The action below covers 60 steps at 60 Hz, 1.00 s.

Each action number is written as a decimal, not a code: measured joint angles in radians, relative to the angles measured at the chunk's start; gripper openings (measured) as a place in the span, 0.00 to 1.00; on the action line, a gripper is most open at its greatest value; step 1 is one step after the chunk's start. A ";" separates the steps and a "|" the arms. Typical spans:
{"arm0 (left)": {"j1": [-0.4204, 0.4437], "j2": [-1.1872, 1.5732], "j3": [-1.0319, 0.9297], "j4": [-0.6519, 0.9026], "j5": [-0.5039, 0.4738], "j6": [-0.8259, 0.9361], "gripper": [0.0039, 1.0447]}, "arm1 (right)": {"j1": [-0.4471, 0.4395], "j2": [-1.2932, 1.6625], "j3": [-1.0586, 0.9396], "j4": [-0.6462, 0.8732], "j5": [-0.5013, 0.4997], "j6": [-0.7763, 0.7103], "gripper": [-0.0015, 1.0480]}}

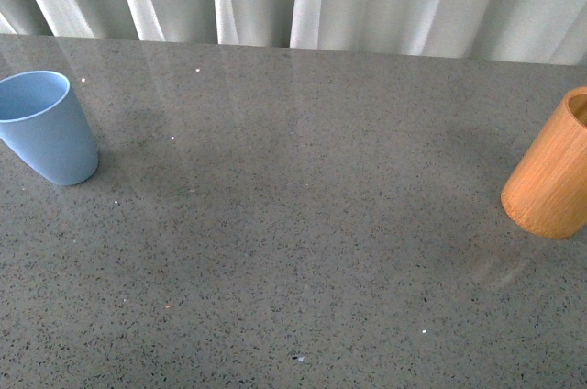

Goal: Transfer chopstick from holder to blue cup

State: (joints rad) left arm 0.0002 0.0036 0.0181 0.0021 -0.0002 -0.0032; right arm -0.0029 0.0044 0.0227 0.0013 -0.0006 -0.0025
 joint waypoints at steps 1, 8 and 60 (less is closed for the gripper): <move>0.000 0.000 0.000 0.000 0.000 0.000 0.94 | 0.000 0.000 0.000 0.000 0.000 0.000 0.90; 0.000 0.000 0.000 0.000 0.000 0.000 0.94 | 0.000 0.000 0.000 0.000 0.000 0.000 0.90; 0.000 0.000 0.000 0.000 0.000 0.000 0.94 | 0.000 0.000 0.000 0.000 0.000 0.000 0.90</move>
State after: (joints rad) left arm 0.0002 0.0036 0.0181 0.0021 -0.0002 -0.0032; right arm -0.0029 0.0044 0.0227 0.0013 -0.0006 -0.0025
